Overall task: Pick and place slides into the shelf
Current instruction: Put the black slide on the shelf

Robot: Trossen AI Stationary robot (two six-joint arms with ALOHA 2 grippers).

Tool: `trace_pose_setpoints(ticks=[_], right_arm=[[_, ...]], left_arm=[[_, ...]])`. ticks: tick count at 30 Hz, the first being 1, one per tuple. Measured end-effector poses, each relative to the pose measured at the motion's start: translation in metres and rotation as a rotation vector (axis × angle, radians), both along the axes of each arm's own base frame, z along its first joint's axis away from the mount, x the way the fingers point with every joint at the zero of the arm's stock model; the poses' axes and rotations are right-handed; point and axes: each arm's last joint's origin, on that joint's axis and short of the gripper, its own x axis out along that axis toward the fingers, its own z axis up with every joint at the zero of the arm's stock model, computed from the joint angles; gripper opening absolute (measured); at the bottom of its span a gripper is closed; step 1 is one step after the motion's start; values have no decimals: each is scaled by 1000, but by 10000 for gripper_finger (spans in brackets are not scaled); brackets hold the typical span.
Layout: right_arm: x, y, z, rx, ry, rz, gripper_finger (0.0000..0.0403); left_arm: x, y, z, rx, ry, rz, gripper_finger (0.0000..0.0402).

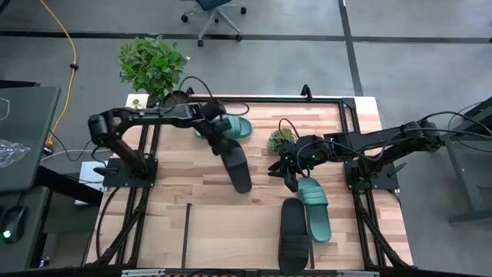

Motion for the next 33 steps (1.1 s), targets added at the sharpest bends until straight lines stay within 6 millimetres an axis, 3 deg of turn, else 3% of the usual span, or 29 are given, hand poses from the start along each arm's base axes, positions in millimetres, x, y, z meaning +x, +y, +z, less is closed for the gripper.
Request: trace_pose_setpoints(ticks=[8,15,25,33], right_arm=[[-8,-4,13,-15,-67,-87,85],[-30,-11,37,-58,-182,-215,85],[-51,-16,65,-37,-369,-285,85],[-52,-16,71,-32,-420,-284,85]], left_arm=[[-2,2,47,142,-96,61,1],[0,4,79,248,-162,98,1],[14,-6,119,387,-240,91,1],[24,-19,162,535,-338,86,0]])
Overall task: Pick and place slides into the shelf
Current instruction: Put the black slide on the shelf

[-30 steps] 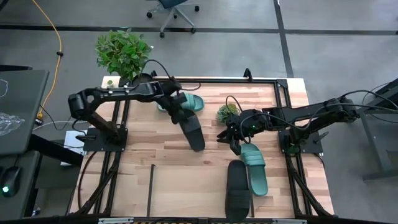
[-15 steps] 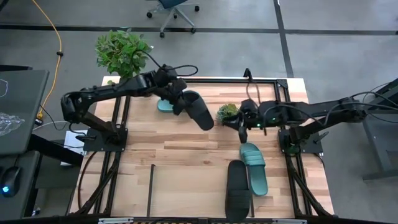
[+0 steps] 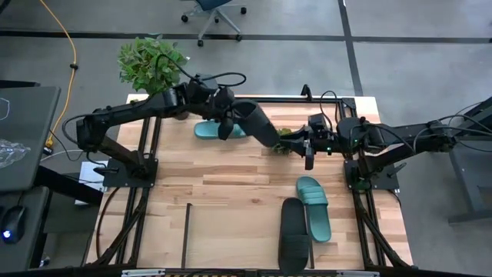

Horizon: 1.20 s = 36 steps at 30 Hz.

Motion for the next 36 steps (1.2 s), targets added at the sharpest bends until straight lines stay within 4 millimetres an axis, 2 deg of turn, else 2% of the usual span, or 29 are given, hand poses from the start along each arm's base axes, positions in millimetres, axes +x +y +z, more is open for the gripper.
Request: trace_pose_setpoints(ticks=[8,13,22,26,30,36], right_arm=[[0,0,4,1,-39,1,85],[1,0,9,-17,-87,-3,85],[1,0,17,-68,-170,-18,85],[1,-1,18,-71,-171,-21,85],[1,-1,18,-88,-174,-20,85],[0,-1,29,-150,-274,-25,85]], left_arm=[[3,-19,52,208,-87,77,0],[5,-38,76,308,-133,139,0],[14,-75,93,472,-219,233,0],[15,-85,100,515,-270,253,0],[8,-93,111,538,-339,275,0],[5,-105,120,574,-395,309,0]])
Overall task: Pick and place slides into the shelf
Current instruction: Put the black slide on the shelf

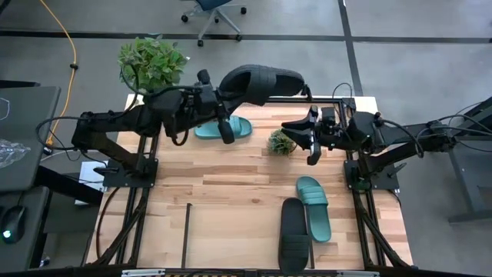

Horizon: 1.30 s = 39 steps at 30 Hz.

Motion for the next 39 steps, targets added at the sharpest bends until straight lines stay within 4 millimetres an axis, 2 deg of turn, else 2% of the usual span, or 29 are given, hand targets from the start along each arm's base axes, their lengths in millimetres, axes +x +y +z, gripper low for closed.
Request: trace_pose_setpoints(ticks=[9,13,18,22,27,31,39], right_arm=[[-1,-2,4,-41,-32,-66,85],[-8,-4,4,-53,-3,-115,85],[-30,-8,7,-70,41,-117,86],[-46,-9,12,-78,30,-87,105],[-52,-9,16,-95,-1,-63,160],[-48,-8,19,-97,-45,-27,197],[-44,-7,21,-101,-79,-21,209]], left_arm=[[4,-12,-1,28,4,-10,0],[-14,-13,12,45,-39,-3,0],[-40,-13,27,87,-76,-3,0],[-53,-15,35,108,-101,-92,0],[-48,-19,29,85,-71,-225,0],[-40,-22,22,49,-32,-250,0],[-35,-25,22,50,-50,-243,0]])
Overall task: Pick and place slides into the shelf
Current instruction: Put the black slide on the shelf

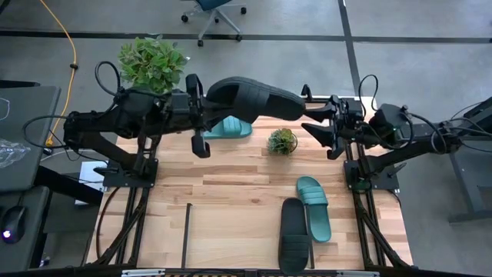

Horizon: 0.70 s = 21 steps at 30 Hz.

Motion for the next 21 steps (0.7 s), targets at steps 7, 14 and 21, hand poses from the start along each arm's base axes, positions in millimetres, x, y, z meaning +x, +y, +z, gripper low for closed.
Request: trace_pose_setpoints(ticks=[7,14,21], right_arm=[[5,0,-2,-1,9,-38,209],[7,-1,-1,-2,-7,-71,209],[6,-2,1,-7,-16,-123,209]], left_arm=[[1,0,-1,1,3,-12,0],[3,-1,-2,-4,5,-26,0],[7,-1,-4,-15,12,-48,0]])
